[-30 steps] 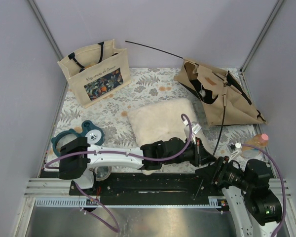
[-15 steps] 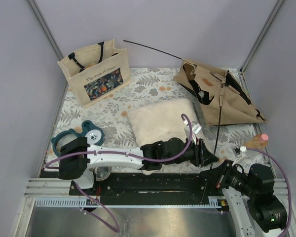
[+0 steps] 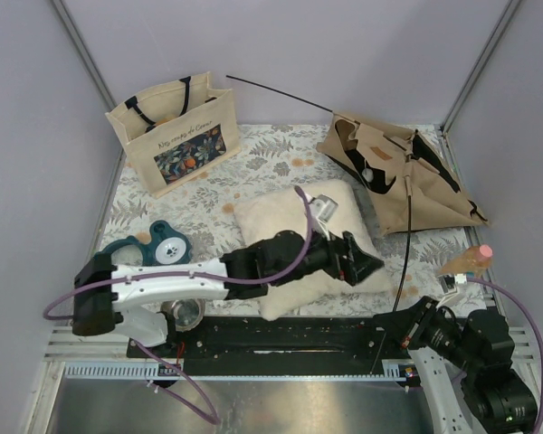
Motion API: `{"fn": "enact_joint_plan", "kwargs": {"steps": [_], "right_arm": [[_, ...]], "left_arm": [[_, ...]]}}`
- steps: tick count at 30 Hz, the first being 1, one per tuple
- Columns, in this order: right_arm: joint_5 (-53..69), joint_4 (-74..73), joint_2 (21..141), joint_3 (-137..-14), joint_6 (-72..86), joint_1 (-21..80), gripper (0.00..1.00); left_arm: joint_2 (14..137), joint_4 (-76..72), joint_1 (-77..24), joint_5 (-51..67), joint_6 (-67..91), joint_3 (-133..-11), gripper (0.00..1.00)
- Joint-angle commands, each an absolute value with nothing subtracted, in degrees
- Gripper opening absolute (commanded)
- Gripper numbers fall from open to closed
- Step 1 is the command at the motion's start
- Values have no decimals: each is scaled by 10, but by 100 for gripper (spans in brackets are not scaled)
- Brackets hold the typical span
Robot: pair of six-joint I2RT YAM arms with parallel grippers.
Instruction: Set up the pet tent
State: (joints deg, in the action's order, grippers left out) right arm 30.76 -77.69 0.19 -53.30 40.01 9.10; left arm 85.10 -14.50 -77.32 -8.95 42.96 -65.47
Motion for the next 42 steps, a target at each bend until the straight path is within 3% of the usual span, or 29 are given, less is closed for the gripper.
{"fn": "enact_joint_plan", "kwargs": {"steps": [1, 6, 12, 19, 25, 35, 39, 42], "right_arm": [[262, -690, -1, -566, 410, 90, 0], [272, -668, 46, -597, 417, 90, 0], [261, -646, 97, -649, 453, 90, 0], [264, -650, 133, -688, 463, 90, 0], [266, -653, 133, -679, 475, 90, 0], [277, -657, 135, -677, 491, 90, 0], [276, -661, 132, -676, 495, 91, 0], [279, -662, 130, -667, 496, 91, 0]], "left_arm": [[753, -124, -736, -169, 428, -607, 99], [727, -176, -709, -182, 417, -535, 95], [800, -254, -695, -148, 389, -503, 90], [914, -482, -691, -92, 335, -459, 73], [1002, -541, -686, -32, 343, -530, 70], [1119, -673, -687, -62, 245, -598, 75], [1151, -621, -687, -54, 213, -656, 72], [1165, -597, -687, -83, 200, -685, 63]]}}
